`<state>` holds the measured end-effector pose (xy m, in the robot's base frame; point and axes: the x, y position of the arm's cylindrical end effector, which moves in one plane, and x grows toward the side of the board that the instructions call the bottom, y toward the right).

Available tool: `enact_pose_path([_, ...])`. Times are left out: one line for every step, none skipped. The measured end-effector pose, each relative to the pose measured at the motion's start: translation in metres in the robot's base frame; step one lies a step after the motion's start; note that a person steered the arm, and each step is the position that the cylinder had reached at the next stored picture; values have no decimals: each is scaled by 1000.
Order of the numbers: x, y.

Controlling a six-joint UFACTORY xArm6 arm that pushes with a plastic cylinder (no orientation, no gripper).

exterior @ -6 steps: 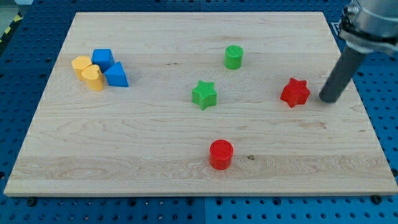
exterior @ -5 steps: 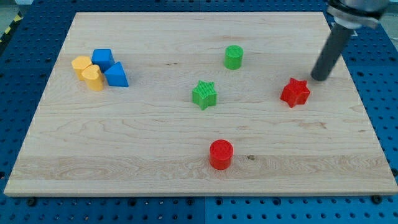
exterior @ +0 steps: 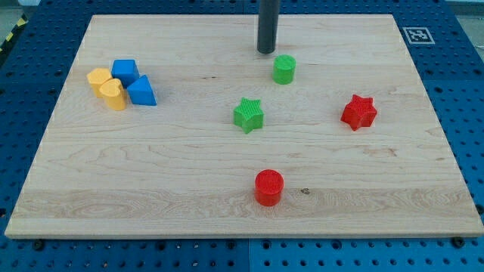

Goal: Place the green circle diagonally to green star

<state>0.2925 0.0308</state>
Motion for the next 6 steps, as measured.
enact_pose_path([9,-1])
enact_pose_path([9,11])
enact_pose_path([11,11])
enact_pose_path([18,14])
enact_pose_path([24,23])
enact_pose_path([28,34])
